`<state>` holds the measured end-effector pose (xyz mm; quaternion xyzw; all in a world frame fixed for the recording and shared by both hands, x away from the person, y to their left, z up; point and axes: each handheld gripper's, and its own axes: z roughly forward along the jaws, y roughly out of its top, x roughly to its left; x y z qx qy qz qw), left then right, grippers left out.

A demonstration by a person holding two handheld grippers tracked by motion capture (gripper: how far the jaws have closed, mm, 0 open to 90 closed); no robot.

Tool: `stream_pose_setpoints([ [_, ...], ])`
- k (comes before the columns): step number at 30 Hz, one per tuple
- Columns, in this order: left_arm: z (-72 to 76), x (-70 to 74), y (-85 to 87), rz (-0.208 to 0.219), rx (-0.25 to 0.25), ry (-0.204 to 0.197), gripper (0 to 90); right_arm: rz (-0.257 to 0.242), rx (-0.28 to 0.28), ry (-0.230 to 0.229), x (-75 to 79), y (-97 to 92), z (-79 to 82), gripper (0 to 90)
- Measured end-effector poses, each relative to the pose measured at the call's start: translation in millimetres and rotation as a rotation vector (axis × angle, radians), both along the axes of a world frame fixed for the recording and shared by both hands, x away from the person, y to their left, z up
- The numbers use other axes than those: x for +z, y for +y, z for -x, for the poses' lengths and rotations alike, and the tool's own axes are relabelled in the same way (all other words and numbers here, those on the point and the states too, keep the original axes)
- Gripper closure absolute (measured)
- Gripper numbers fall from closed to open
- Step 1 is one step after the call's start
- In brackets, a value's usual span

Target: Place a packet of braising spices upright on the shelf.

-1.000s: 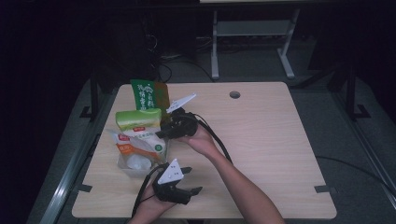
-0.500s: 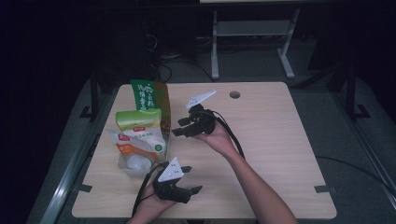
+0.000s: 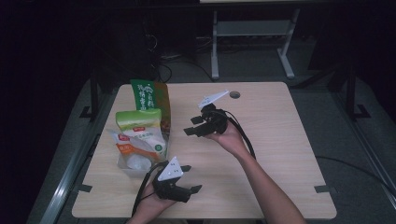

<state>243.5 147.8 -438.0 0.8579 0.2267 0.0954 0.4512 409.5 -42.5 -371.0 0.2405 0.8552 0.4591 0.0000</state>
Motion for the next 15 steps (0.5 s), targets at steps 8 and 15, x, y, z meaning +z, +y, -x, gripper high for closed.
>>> stream_pose_setpoints([
  [8,-0.8,0.2,0.6,-0.003,0.003,0.0,24.3,0.004,-0.024,-0.003,-1.3,-12.9,-0.3,37.0],
  [15,-1.9,-0.3,1.0,0.0,0.005,0.004,24.3,0.012,-0.05,0.004,-1.0,-25.3,-1.3,34.0],
])
